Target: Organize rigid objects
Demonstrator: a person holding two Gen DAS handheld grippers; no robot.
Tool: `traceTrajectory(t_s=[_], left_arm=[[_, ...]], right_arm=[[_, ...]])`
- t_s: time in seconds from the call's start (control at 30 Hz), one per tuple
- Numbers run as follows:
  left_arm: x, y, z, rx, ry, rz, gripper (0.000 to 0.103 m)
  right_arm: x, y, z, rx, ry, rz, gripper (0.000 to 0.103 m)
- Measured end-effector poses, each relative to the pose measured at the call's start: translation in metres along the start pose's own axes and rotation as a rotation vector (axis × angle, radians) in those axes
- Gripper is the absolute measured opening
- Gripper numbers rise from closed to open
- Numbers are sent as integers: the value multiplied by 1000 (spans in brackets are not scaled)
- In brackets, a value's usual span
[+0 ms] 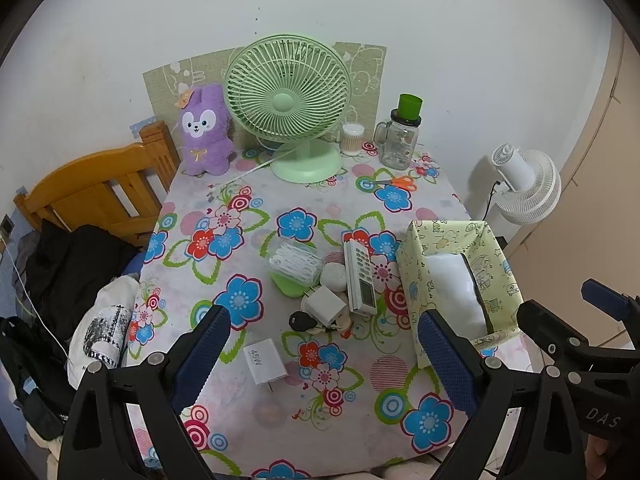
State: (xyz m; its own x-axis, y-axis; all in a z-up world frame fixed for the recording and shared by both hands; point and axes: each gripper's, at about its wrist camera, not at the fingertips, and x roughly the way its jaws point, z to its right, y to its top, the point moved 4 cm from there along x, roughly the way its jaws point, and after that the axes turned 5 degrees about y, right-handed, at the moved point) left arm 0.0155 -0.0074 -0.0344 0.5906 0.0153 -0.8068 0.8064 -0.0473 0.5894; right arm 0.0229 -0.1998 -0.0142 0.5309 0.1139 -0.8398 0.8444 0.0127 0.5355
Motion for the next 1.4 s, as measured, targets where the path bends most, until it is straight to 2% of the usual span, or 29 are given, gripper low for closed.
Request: traceTrajectory(t_s=[0.9, 1.4], left_arm=[[-2, 9, -6, -20, -20, 11, 96], [28, 10, -27, -26, -32, -54, 96]], right_arm=[[1, 6, -9, 1, 7, 3, 100], [25, 17, -26, 4, -9, -41, 100]])
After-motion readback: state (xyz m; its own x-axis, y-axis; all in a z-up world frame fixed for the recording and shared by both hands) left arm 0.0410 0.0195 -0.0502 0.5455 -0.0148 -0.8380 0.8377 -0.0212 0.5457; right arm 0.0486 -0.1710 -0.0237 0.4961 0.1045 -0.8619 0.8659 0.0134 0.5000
